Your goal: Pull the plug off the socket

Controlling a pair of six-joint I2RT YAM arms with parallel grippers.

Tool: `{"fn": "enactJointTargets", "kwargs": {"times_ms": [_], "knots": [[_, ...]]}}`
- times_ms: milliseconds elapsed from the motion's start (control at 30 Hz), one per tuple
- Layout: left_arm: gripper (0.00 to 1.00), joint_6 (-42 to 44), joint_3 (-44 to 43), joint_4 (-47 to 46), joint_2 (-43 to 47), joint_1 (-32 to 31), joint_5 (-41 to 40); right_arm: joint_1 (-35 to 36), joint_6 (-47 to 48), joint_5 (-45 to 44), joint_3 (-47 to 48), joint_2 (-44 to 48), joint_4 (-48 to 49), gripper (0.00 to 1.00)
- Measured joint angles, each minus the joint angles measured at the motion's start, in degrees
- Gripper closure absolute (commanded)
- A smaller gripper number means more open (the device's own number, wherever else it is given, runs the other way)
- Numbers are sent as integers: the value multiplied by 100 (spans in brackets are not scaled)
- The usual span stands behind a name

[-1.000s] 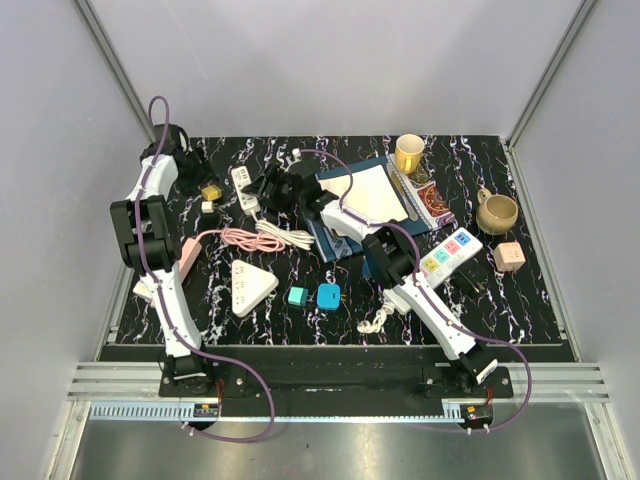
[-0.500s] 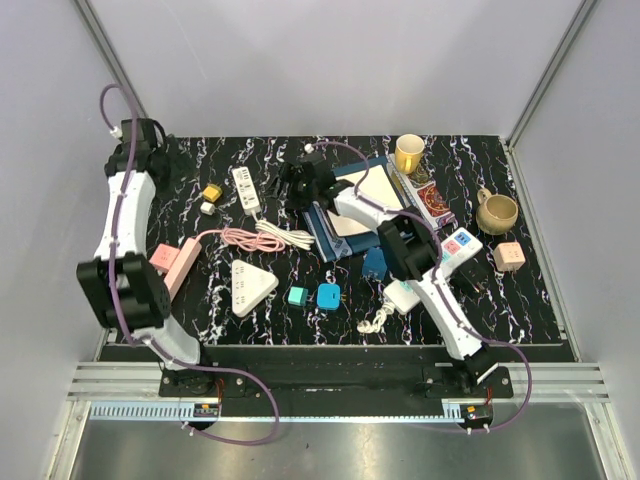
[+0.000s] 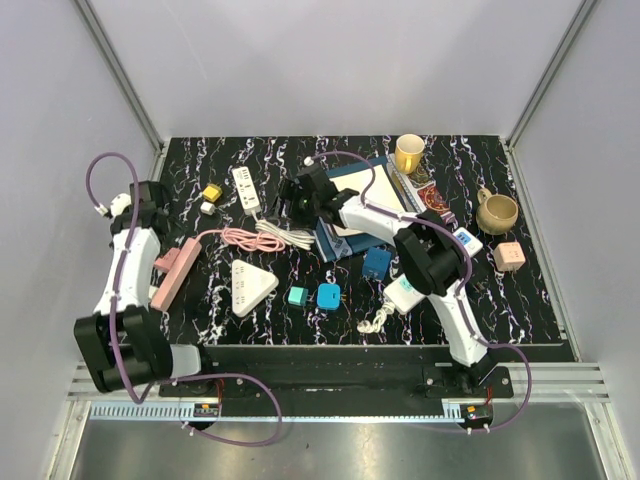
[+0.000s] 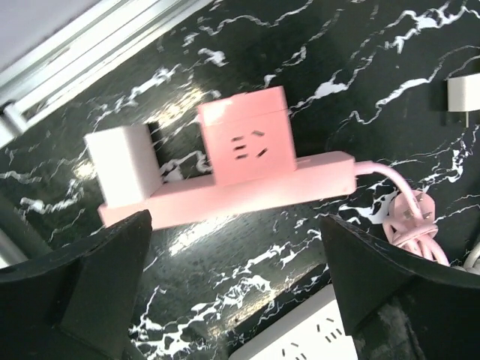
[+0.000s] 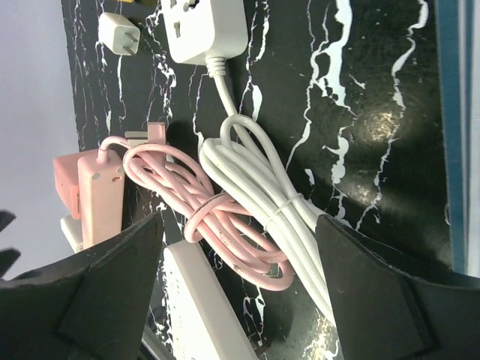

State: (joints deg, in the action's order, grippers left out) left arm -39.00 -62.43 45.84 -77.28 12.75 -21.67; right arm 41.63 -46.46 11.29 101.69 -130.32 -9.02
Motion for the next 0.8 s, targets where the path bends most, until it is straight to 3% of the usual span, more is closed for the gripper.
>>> {"fn": "enactJointTargets", "kwargs": {"times_ms": [333, 500, 800], "knots": [[5, -855, 358, 507, 1097, 527, -520, 125, -118, -595, -815, 1043, -328, 13], [7, -957, 673, 557, 1252, 977, -457, 369, -247, -741, -1110, 1534, -400, 14], [11, -1045, 1335, 487, 1464, 1453, 17, 896, -334, -769, -1215, 1615, -584, 14]]}}
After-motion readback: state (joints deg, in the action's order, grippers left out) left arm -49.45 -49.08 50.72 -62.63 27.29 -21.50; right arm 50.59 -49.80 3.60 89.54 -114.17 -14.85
